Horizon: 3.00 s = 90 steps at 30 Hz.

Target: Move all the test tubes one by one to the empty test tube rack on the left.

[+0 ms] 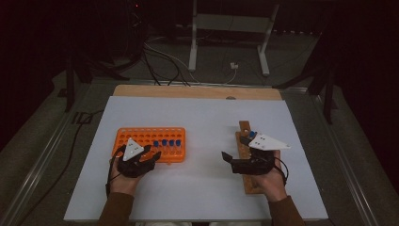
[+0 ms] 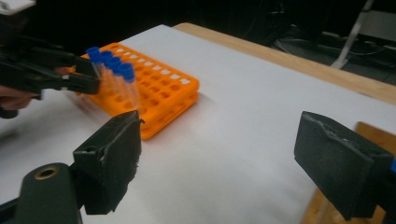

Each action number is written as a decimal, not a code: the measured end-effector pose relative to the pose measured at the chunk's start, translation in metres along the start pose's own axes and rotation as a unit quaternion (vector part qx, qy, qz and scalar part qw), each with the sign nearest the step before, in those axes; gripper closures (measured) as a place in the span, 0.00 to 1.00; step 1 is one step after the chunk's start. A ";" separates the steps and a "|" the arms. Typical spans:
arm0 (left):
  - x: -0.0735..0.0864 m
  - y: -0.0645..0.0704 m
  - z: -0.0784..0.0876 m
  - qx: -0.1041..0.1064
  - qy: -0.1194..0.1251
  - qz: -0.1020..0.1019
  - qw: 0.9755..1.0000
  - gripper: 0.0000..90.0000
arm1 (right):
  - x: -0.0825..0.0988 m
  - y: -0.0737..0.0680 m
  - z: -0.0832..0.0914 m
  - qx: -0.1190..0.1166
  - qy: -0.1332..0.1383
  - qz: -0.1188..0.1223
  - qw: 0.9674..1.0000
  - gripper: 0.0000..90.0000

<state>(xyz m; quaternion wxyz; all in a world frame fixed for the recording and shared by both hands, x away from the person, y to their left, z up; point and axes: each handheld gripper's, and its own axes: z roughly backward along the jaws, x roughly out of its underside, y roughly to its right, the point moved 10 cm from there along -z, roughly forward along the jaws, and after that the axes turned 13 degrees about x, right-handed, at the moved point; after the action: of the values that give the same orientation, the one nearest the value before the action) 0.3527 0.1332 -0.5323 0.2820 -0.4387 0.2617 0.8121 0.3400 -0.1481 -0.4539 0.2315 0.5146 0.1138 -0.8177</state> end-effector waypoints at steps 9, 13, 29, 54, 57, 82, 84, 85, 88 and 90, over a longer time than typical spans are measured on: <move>-0.006 0.002 0.026 -0.005 0.035 0.018 0.999 0.17 | -0.006 0.038 0.002 0.034 0.008 -0.015 0.999 0.12; -0.007 0.002 0.030 -0.007 0.035 0.021 0.999 0.01 | -0.005 0.058 0.003 0.053 0.008 -0.029 0.998 0.11; -0.004 0.001 0.026 -0.018 0.031 0.013 0.999 0.01 | 0.033 0.098 -0.025 0.080 -0.052 -0.037 0.995 0.27; -0.002 0.000 0.025 -0.030 0.019 0.009 0.999 0.01 | 0.043 0.092 -0.055 0.077 -0.065 -0.011 0.995 0.85; -0.002 0.001 0.026 -0.030 0.020 0.009 0.999 0.01 | 0.043 0.091 -0.056 0.078 -0.064 -0.013 0.995 0.85; -0.007 0.005 0.027 -0.030 0.026 0.004 0.999 0.01 | 0.028 0.095 -0.037 0.082 -0.033 -0.027 0.996 0.86; -0.010 0.006 0.028 -0.029 0.029 0.001 0.999 0.01 | 0.024 0.095 -0.035 0.080 -0.028 -0.030 0.996 0.86; -0.012 0.007 0.028 -0.028 0.031 0.000 0.999 0.01 | 0.021 0.095 -0.034 0.080 -0.026 -0.029 0.996 0.86; -0.016 0.010 0.029 -0.024 0.033 -0.005 0.999 0.01 | 0.015 0.095 -0.030 0.080 -0.023 -0.026 0.996 0.86; -0.019 0.011 0.030 -0.022 0.036 -0.007 0.999 0.01 | 0.009 0.094 -0.026 0.079 -0.018 -0.025 0.996 0.86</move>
<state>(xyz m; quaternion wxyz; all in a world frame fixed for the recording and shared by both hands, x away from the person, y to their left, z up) 0.3369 0.1414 -0.4997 0.2688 -0.4754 0.2507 0.7993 0.4042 -0.2211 -0.4692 0.1718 0.5134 0.0575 -0.8388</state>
